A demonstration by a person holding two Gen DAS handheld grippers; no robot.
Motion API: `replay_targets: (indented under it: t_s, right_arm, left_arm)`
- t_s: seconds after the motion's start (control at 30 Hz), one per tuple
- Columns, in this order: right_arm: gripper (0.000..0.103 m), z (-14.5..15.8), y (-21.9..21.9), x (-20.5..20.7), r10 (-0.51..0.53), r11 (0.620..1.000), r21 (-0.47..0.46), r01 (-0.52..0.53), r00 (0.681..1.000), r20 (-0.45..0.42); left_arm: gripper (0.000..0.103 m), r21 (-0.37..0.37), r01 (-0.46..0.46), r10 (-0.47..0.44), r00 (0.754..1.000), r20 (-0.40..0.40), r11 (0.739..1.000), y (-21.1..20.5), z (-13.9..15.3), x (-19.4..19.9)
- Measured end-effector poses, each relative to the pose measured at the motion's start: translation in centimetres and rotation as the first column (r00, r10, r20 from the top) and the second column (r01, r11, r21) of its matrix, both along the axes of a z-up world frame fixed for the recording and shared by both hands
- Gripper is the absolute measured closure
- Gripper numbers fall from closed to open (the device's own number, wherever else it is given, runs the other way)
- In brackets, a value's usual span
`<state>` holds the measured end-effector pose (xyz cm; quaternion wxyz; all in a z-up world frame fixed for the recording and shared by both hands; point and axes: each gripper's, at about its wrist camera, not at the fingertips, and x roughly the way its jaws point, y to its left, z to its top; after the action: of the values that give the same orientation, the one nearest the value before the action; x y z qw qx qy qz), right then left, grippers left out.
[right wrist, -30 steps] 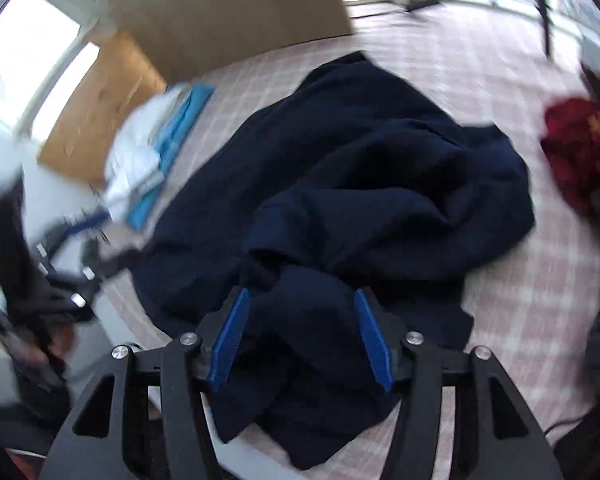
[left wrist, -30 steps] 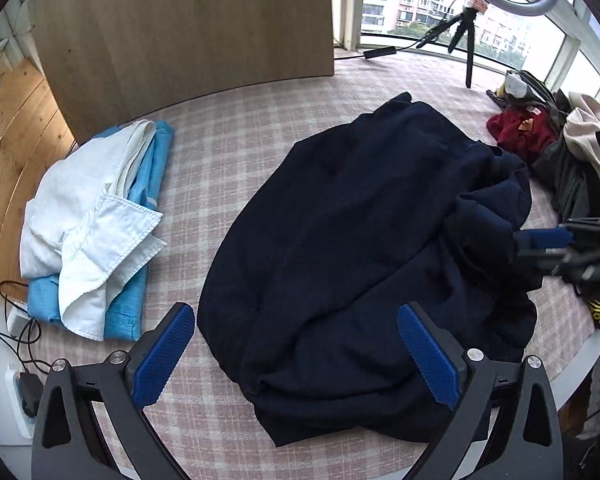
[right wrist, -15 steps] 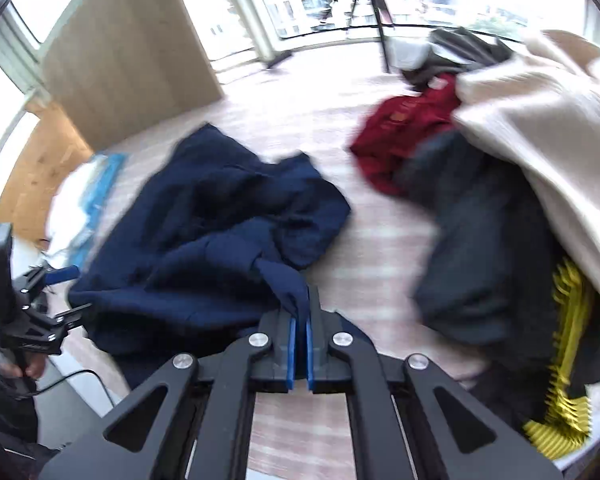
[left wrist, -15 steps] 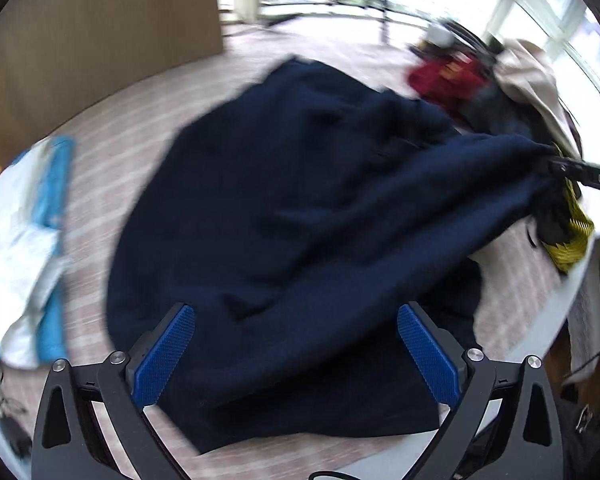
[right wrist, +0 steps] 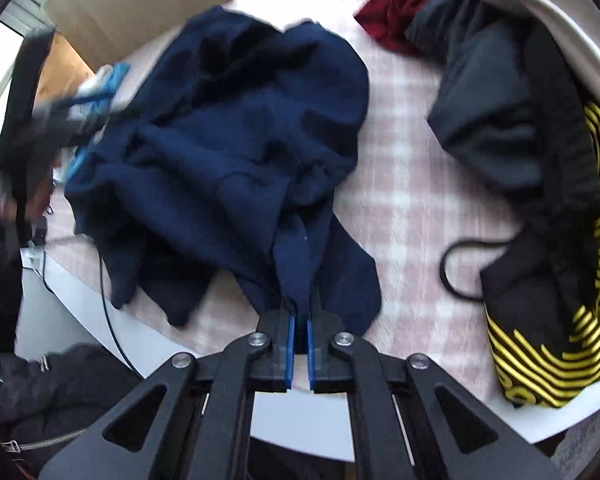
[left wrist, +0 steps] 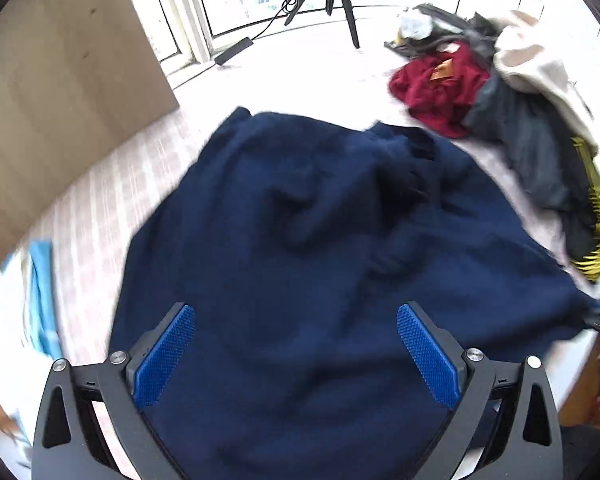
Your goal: Fold clothes
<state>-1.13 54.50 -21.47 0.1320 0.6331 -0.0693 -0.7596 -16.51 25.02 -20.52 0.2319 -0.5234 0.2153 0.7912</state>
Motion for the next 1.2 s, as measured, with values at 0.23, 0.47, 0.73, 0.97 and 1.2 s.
replay_targets:
  t_s: [0.23, 0.47, 0.73, 0.97, 1.2]
  right_arm:
    - [0.066, 2.8, 2.5, -1.2, -0.120, 0.992, -0.054, 0.117, 0.990, -0.070]
    - [0.063, 1.7, 0.6, -7.0, -0.136, 0.991, -0.033, 0.132, 0.981, -0.139]
    - [0.081, -0.9, -2.6, -8.5, 0.007, 1.000, 0.025, -0.005, 0.997, -0.076]
    - [0.098, 5.2, 0.5, -6.6, -0.068, 0.996, -0.069, 0.055, 0.977, -0.201]
    - [0.098, 13.0, 1.6, -3.9, -0.060, 0.992, -0.122, 0.021, 0.944, -0.324]
  left_arm:
    - [0.010, -0.036, -0.010, 0.011, 1.000, 0.005, 0.999, 2.4, -0.8, -5.8]
    - [0.009, -0.009, -0.105, 0.105, 0.993, 0.061, 0.994, 2.9, -0.8, -9.9]
    - [0.082, 0.038, -0.149, 0.142, 0.979, 0.145, 0.988, 3.8, -2.3, -12.5]
    - [0.093, 0.255, -0.238, 0.228, 0.971, 0.071, 0.937, -3.7, 6.5, -10.8]
    - [0.093, 0.428, -0.399, 0.437, 0.900, 0.010, 0.811, -18.0, 14.9, -5.6]
